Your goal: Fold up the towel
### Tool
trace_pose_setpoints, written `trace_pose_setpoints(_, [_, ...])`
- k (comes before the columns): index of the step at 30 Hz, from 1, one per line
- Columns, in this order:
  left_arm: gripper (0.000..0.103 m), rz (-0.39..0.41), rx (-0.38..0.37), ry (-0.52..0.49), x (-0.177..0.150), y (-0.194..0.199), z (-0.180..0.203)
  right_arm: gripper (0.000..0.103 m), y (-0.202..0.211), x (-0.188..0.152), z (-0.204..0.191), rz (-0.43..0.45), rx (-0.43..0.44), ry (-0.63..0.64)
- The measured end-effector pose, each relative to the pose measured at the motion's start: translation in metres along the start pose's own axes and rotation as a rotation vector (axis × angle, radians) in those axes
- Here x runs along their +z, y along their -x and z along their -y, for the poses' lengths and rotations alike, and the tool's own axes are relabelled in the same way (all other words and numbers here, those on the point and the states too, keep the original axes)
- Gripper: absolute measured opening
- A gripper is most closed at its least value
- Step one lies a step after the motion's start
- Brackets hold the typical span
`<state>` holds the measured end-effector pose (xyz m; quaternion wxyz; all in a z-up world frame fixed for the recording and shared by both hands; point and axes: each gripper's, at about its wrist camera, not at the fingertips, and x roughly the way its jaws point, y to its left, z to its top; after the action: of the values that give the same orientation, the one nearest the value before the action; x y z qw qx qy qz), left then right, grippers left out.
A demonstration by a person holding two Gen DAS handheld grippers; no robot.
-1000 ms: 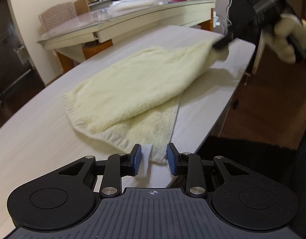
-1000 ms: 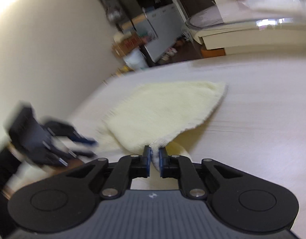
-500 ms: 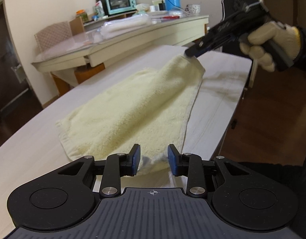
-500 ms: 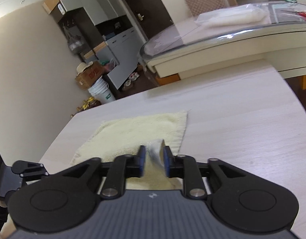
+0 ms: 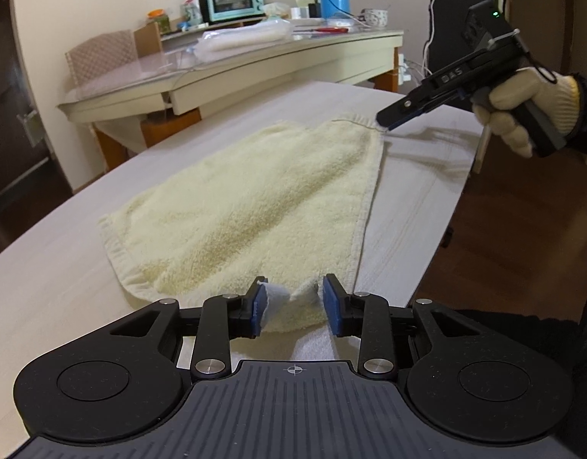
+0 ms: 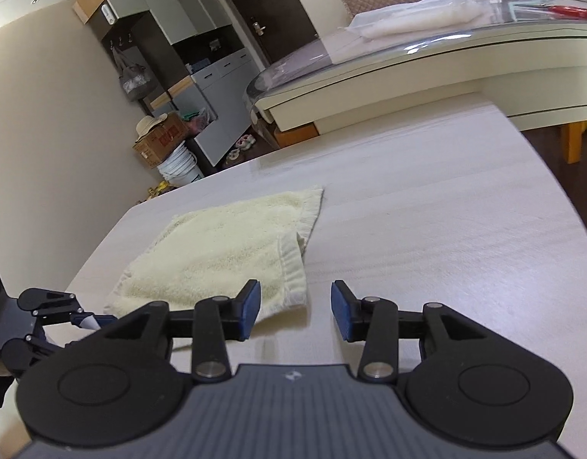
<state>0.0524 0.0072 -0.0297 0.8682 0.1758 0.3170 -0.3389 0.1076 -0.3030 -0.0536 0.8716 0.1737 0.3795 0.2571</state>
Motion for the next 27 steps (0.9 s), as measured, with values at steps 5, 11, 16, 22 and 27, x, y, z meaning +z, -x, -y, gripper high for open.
trace_pose_setpoints(5, [0.034,-0.014,0.004,-0.013,-0.003,0.011,0.004,0.007,-0.004,-0.001,-0.005,-0.034,0.026,-0.009])
trace_pose_setpoints(11, [0.036,-0.038,0.01,-0.043,-0.006,0.026,0.01,0.007,0.041,-0.026,-0.015,-0.048,0.144,-0.13])
trace_pose_setpoints(16, [0.042,-0.022,0.034,-0.048,-0.007,0.035,0.011,0.007,0.072,-0.057,-0.026,-0.06,0.146,-0.172])
trace_pose_setpoints(22, [0.043,-0.028,0.058,-0.062,-0.01,0.02,0.014,0.023,0.084,-0.082,-0.036,-0.04,0.064,-0.103])
trace_pose_setpoints(27, [0.044,-0.036,0.072,-0.058,-0.012,0.023,0.015,0.048,0.107,-0.088,-0.06,0.044,-0.074,0.193])
